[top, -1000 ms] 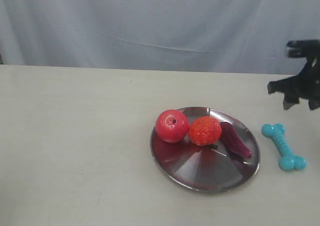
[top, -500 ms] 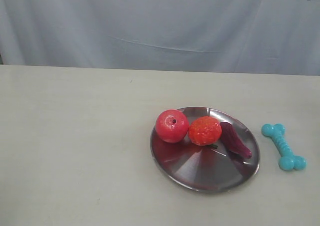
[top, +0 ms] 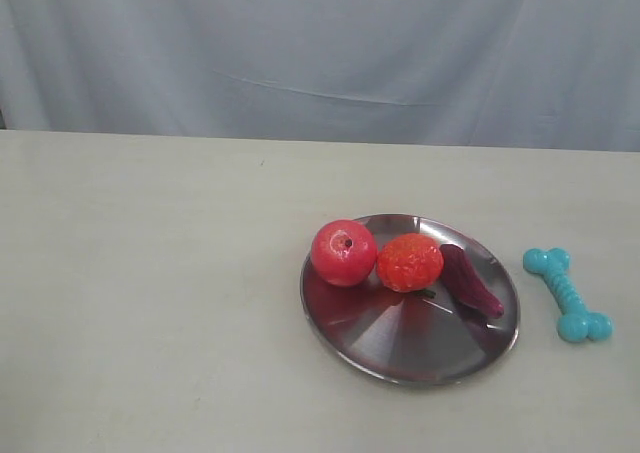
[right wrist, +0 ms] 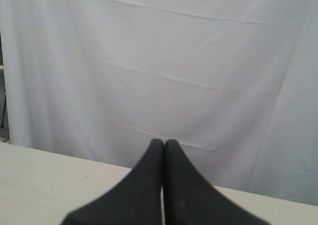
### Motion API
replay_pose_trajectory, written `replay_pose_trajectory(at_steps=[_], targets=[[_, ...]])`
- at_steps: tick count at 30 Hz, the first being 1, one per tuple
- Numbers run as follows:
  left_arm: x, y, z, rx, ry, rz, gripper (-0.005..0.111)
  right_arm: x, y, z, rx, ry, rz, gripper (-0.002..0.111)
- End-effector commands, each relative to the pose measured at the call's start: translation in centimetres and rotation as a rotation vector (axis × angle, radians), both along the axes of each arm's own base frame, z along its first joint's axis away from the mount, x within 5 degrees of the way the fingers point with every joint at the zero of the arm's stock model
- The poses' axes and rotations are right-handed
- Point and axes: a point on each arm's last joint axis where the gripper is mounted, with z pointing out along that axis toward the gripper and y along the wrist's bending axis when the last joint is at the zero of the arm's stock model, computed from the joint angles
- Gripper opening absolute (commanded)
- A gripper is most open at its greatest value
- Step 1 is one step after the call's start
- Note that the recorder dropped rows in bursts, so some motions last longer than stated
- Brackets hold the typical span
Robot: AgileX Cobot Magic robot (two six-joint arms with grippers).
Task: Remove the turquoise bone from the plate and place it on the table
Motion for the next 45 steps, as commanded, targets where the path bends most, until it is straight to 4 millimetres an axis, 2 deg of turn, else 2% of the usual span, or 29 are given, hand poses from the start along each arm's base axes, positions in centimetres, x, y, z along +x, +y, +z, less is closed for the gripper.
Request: replay_pose_trajectory(at_steps=[1, 10, 17, 41, 45], targets=[[0.0, 0.0, 0.0, -0.004, -0.004, 0.006, 0.0, -2.4, 0.5, -1.0, 0.077, -0.088, 0.004, -0.001], [0.0, 0.0, 0.0, -0.004, -0.004, 0.006, 0.0, -5.7, 1.1, -3.7, 0.072, -0.138, 0.007, -0.001], [0.0, 0.0, 0.0, -0.004, -0.004, 0.006, 0.0, -7.1, 1.3, -4.2, 0.069, -0.167, 0.009, -0.001], [0.0, 0.0, 0.0, -0.004, -0.004, 0.006, 0.0, -7.7, 1.4, -4.4, 0.104, -0.154, 0.011, -0.001], [0.0, 0.0, 0.0, -0.004, -0.004, 0.006, 0.0, -7.8, 1.4, -3.9, 0.091, -0.208, 0.014, -0.001]])
